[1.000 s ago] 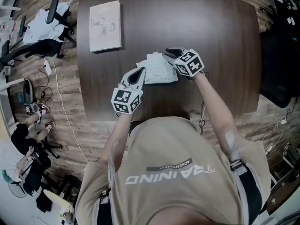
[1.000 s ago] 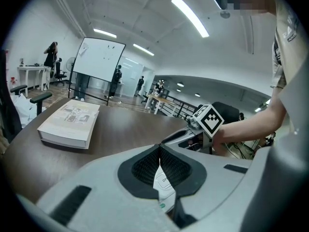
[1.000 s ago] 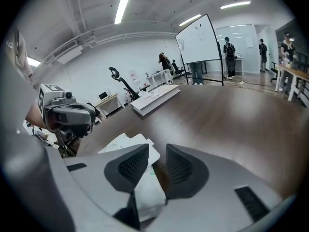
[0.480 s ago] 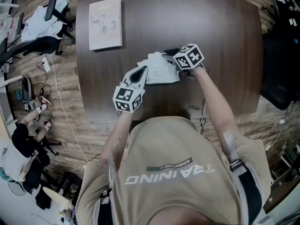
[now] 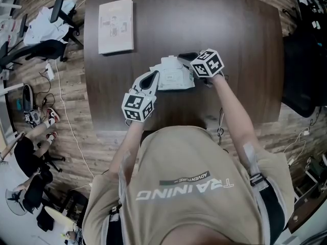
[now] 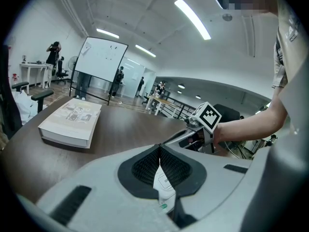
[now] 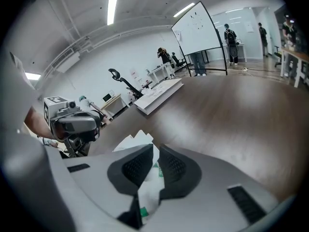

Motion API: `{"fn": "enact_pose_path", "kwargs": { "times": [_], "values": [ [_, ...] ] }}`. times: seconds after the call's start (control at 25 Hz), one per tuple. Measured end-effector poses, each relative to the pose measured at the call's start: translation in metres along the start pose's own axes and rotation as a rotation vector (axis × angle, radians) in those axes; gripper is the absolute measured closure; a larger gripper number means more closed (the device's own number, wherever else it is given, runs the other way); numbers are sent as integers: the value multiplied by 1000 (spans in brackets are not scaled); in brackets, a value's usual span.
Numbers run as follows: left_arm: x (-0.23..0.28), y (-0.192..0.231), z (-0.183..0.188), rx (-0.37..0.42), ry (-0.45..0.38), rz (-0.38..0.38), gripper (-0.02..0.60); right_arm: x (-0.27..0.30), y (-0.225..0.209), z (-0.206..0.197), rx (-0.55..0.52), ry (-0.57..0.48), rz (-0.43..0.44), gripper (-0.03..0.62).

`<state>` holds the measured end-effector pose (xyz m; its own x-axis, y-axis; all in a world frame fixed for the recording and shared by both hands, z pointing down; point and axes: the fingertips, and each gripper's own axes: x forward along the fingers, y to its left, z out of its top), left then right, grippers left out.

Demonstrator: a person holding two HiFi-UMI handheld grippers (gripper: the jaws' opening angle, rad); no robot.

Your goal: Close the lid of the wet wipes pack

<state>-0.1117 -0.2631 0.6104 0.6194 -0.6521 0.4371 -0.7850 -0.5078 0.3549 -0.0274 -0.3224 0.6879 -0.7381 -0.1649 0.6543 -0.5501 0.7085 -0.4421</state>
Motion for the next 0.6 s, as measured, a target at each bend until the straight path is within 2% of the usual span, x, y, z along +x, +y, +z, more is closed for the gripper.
{"fn": "enact_pose_path", "kwargs": {
  "times": [0.2, 0.6],
  "values": [
    [-11, -6, 4, 2, -18, 0, 571, -11, 12, 2, -80, -19, -26, 556],
    [-34, -13, 2, -5, -60, 17, 571, -30, 36, -5, -144, -60, -41, 557]
  ]
}}
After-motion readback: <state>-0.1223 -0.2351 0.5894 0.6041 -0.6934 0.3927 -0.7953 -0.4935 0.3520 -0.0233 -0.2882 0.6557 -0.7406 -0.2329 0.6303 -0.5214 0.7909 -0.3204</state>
